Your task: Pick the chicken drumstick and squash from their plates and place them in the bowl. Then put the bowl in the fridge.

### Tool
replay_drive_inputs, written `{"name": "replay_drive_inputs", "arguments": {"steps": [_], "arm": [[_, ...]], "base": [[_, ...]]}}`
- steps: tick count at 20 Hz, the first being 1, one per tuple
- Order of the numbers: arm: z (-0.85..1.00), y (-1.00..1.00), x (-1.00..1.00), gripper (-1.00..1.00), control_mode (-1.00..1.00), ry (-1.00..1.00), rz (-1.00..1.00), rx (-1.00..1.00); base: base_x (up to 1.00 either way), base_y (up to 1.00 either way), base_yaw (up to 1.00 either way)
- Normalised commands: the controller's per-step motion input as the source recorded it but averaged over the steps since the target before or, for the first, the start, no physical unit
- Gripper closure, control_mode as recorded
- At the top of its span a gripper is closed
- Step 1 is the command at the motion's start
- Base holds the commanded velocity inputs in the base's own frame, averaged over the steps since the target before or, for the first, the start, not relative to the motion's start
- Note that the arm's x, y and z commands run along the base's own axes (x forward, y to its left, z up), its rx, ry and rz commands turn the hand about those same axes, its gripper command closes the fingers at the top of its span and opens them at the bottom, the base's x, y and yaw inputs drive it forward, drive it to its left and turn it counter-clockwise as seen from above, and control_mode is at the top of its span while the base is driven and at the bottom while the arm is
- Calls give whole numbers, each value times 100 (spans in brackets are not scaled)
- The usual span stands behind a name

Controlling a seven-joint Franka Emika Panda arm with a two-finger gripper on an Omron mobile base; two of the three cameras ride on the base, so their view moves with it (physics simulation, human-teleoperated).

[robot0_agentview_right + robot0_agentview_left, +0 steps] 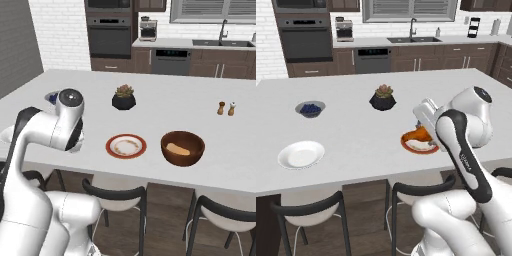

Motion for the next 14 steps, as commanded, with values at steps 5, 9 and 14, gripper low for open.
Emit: {"name": "replay_drive_inputs", "arguments": {"steps": [5, 9, 14], "arm": [[0, -100, -1, 100, -100, 4, 2, -13], [0, -100, 1, 100, -100, 6, 0, -12], [0, -100, 13, 100, -100, 3, 0, -19]], "base": [[0, 0, 0], [0, 0, 0], [0, 0, 0]]}}
